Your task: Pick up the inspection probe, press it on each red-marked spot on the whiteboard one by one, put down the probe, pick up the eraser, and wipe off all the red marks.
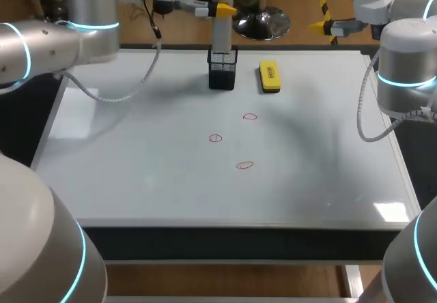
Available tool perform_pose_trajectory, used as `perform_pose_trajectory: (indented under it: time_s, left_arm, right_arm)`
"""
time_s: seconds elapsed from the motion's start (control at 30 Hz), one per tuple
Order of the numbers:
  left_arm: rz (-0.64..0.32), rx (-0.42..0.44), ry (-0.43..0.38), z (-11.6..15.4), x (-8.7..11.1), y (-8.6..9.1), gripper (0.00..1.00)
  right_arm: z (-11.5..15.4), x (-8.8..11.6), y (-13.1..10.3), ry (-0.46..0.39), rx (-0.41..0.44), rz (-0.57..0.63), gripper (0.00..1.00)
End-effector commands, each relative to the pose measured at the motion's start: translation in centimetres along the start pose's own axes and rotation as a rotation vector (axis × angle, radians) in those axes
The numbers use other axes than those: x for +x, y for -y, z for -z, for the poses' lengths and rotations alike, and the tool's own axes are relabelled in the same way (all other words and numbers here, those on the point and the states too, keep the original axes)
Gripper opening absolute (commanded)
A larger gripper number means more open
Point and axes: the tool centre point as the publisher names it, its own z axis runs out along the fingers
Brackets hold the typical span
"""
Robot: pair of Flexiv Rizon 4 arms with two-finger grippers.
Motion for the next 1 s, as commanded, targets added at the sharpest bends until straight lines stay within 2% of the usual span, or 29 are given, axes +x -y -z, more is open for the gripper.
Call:
perform_pose_trajectory:
  time_s: [0.03, 0.17, 0.33, 0.73, 1.0]
  left_arm:
    - [-0.013, -0.01, 0.023, 1.9, 1.3, 1.2, 0.0]
    - [-0.028, -0.004, 0.033, 3.6, 2.0, 1.8, 0.0]
    - [-0.038, 0.008, 0.057, 6.3, 2.6, 1.7, 0.0]
    - [-0.04, -0.013, 0.167, 13.4, 3.7, -0.2, 0.0]
    - [-0.041, -0.021, 0.197, 17.2, 4.3, -2.3, 0.0]
  right_arm:
    - [0.0, -0.1, 0.0, -0.001, 0.001, 0.0, 1.0]
    - [0.0, -0.1, 0.0, -0.001, 0.001, 0.0, 1.0]
    - [0.0, -0.1, 0.0, -0.001, 0.001, 0.0, 1.0]
    - [0.0, -0.1, 0.0, -0.001, 0.001, 0.0, 1.0]
    - [0.0, -0.1, 0.0, -0.001, 0.001, 0.0, 1.0]
